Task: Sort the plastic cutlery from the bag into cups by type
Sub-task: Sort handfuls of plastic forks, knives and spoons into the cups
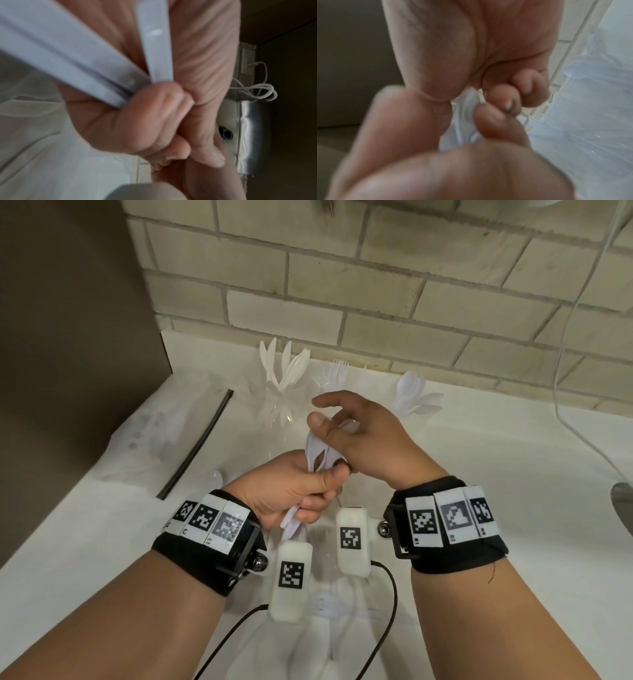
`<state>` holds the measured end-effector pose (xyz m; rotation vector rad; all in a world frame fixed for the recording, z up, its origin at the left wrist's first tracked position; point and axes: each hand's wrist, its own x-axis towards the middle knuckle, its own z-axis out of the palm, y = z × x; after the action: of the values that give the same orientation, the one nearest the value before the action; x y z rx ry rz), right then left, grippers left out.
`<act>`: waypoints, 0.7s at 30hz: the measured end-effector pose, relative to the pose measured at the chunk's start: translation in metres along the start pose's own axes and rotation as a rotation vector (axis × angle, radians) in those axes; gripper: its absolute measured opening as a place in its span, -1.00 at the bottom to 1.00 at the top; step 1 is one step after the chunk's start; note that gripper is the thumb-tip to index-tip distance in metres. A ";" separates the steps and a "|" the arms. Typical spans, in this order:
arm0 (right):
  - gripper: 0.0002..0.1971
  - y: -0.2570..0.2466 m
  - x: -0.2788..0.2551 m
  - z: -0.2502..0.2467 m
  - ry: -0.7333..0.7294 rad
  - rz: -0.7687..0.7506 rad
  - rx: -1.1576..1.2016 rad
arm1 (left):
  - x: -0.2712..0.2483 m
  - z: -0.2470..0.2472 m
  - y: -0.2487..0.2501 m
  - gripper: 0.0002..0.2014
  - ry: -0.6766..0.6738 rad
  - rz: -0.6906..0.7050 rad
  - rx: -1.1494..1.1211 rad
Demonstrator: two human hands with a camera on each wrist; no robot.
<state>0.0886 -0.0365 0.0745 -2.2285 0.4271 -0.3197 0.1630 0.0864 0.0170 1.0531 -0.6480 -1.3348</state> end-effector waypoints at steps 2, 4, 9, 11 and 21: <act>-0.61 0.002 0.001 0.006 0.004 -0.027 -0.101 | 0.001 0.003 0.000 -0.76 0.000 -0.026 0.105; -0.58 0.001 0.002 0.009 0.034 -0.014 -0.186 | 0.003 0.005 -0.003 -0.78 0.021 -0.049 0.202; -0.50 0.000 0.001 0.002 0.024 -0.024 -0.394 | 0.004 0.002 -0.003 -0.67 0.105 -0.062 0.246; -0.57 0.003 0.001 -0.004 -0.012 -0.009 -0.247 | 0.002 0.000 0.000 -0.69 0.119 -0.046 0.206; -0.95 0.003 -0.007 -0.005 -0.240 -0.050 0.092 | -0.001 0.009 0.002 -0.85 0.091 -0.079 0.304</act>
<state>0.0796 -0.0392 0.0744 -2.1568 0.2232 -0.0940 0.1561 0.0846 0.0229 1.3887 -0.7630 -1.2732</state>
